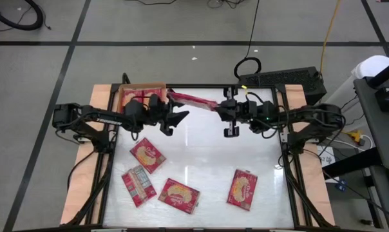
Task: Sort popcorn bags into baskets
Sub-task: Put the red popcorn bag into the orange bin
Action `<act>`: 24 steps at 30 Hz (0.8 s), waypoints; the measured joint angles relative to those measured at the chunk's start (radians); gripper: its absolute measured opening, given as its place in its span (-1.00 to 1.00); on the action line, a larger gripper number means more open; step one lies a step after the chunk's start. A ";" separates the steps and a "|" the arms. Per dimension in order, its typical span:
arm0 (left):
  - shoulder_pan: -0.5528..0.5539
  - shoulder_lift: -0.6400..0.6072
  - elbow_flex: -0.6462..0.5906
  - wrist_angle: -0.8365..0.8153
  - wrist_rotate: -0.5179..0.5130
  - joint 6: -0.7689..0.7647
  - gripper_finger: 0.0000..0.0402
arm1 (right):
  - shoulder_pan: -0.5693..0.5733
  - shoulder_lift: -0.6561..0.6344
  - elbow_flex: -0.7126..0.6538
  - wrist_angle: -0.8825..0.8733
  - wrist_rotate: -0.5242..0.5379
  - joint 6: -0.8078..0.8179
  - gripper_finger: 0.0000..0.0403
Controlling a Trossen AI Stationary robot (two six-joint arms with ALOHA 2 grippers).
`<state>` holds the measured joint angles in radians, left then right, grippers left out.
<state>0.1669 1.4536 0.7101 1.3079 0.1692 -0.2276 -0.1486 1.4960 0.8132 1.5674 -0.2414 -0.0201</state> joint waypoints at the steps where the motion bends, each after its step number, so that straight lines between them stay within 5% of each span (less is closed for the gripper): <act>1: 0.000 0.000 0.000 0.012 -0.001 0.000 0.19 | 0.000 0.008 0.005 0.001 0.000 0.007 -1.00; 7: 0.000 0.000 0.000 0.059 -0.004 0.053 -0.12 | 0.000 0.010 0.006 -0.019 0.005 0.010 -1.00; 13: 0.028 0.000 0.000 0.049 0.084 0.057 -0.86 | -0.018 0.008 0.006 -0.038 0.010 0.050 -1.00; 16: 0.073 -0.013 -0.002 0.028 0.168 -0.010 -0.89 | -0.029 -0.024 -0.014 -0.115 0.011 0.106 -0.96; 20: 0.145 -0.064 -0.013 -0.106 0.278 -0.073 -0.84 | -0.030 -0.139 -0.057 -0.412 0.089 0.098 -0.78; 24: 0.207 -0.141 -0.022 -0.408 0.316 -0.019 -0.91 | 0.010 -0.290 -0.062 -0.890 0.334 0.051 -0.51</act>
<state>0.3742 1.3130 0.6880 0.9000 0.4847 -0.2466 -0.1388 1.2057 0.7516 0.6778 0.0926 0.0306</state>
